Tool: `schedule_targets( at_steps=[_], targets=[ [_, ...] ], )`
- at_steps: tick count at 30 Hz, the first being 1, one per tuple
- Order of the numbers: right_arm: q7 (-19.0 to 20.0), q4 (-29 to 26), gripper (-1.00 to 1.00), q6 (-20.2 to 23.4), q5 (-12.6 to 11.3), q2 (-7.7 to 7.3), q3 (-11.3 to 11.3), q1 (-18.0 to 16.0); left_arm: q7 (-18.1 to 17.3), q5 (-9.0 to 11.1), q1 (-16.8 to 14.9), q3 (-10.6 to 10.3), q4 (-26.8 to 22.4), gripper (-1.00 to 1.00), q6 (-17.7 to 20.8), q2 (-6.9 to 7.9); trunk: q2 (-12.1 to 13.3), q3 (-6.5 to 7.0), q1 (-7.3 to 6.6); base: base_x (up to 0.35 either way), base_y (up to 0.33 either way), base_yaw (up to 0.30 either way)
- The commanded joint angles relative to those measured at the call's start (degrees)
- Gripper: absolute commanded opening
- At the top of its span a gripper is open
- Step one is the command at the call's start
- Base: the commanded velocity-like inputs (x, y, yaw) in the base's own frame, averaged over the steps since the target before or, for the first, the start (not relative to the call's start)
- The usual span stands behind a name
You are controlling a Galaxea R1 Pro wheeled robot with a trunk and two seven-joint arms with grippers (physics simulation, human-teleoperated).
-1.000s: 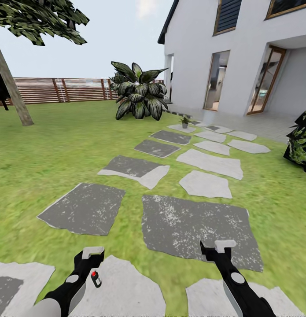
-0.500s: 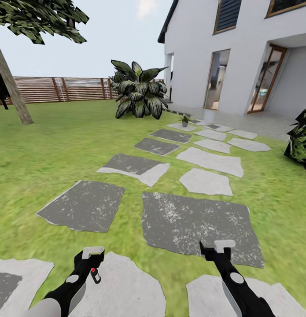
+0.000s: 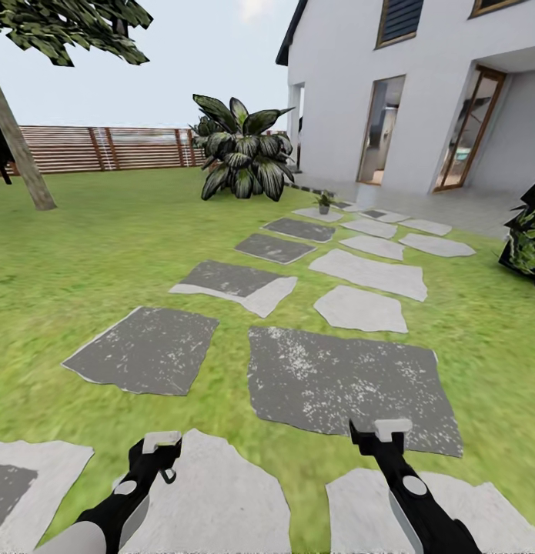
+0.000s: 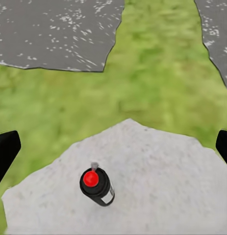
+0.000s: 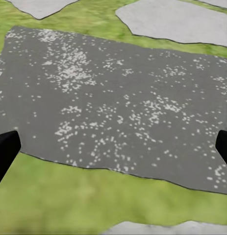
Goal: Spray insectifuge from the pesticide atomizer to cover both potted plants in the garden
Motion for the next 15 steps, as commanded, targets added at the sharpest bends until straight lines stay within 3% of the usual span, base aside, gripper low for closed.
schedule_targets(
  at_steps=[1, 7, 15],
  targets=[
    [-0.01, 0.03, 1.0, -0.17, 0.05, -0.01, -0.02, -0.03, 0.07, 0.0, -0.04, 0.08, 0.06, 1.0, -0.19, 0.02, -0.44, -0.32, 0.21, 0.0, 0.0, 0.0],
    [-0.01, 0.03, 1.0, -0.17, 0.05, -0.12, -0.03, -0.03, 0.07, 0.0, 0.03, 0.09, 0.09, 1.0, -0.2, 0.19, -2.84, -1.94, 1.53, 0.0, 0.0, 0.0],
    [-0.01, 0.03, 1.0, -0.17, 0.05, -0.14, -0.04, -0.03, 0.07, 0.0, 0.03, 0.09, 0.1, 1.0, -0.2, 0.15, -2.95, -4.43, 1.74, 0.0, 0.0, 0.0]
  ],
)
